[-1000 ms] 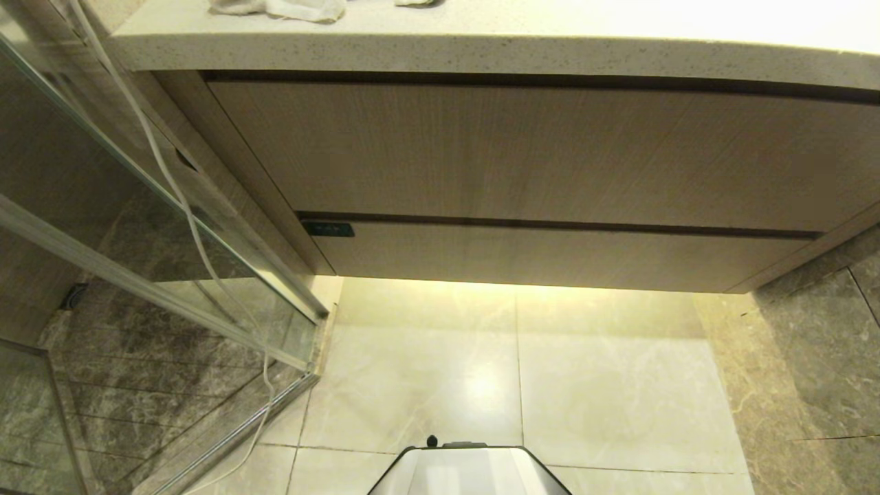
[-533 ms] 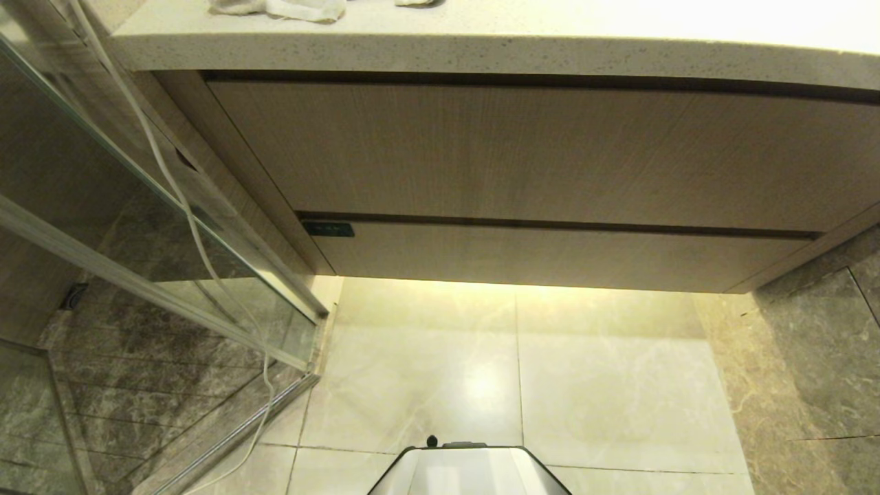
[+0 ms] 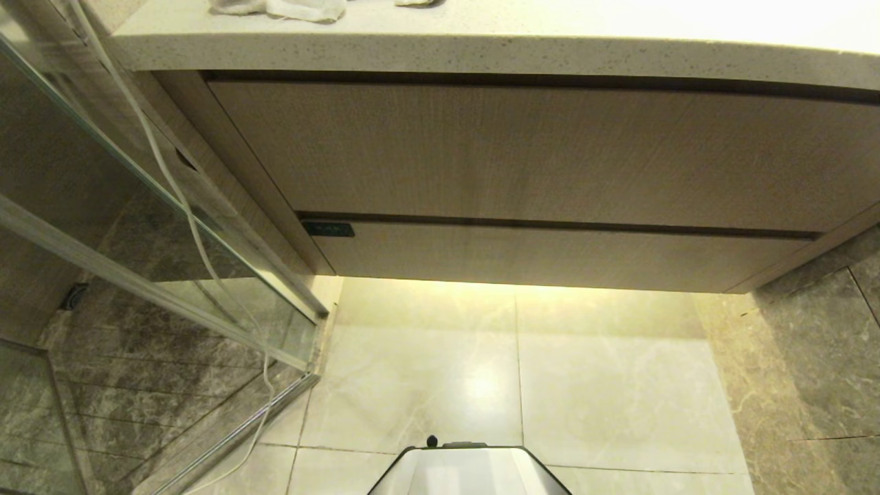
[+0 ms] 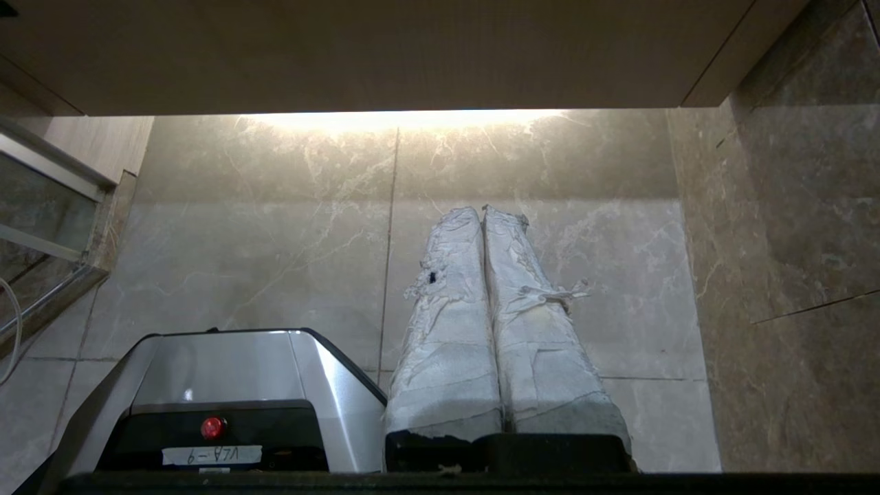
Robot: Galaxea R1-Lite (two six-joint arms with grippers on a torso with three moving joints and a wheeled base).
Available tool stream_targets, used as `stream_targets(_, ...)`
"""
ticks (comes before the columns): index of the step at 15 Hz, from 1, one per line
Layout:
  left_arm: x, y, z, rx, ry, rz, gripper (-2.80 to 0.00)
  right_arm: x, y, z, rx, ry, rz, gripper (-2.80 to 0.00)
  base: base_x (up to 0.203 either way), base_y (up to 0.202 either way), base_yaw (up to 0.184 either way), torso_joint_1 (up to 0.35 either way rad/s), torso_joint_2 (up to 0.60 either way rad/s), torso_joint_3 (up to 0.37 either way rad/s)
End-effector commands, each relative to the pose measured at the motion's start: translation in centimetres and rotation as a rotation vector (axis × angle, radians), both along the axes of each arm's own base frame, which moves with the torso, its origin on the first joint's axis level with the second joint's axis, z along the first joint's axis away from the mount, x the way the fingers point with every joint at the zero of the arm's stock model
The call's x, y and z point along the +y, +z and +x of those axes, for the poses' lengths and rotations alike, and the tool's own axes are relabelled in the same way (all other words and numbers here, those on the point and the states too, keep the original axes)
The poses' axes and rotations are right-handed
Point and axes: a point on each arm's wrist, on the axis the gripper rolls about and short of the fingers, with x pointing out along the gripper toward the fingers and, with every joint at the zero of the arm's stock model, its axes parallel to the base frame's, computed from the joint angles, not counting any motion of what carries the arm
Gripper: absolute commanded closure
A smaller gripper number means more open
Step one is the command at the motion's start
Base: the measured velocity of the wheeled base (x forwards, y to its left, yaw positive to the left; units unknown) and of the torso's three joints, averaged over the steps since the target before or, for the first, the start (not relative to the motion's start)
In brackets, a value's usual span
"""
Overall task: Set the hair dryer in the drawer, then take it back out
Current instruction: Pull open the drawer
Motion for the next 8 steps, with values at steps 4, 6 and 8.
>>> stream_targets(4,0.00,-0.04,0.01,0.001,0.000,0.000,0.00,0.00,-0.03,0.03,0.003,0.000,0.000,0.00,0.000,0.000,0.000,0.000,0.00,0.000)
stream_targets(6,0.00,-0.04,0.01,0.001,0.000,0.000,0.00,0.00,-0.03,0.03,0.003,0.000,0.000,0.00,0.000,0.000,0.000,0.000,0.00,0.000)
stream_targets(8,0.00,-0.04,0.01,0.001,0.000,0.000,0.00,0.00,-0.03,0.03,0.003,0.000,0.000,0.00,0.000,0.000,0.000,0.000,0.00,0.000)
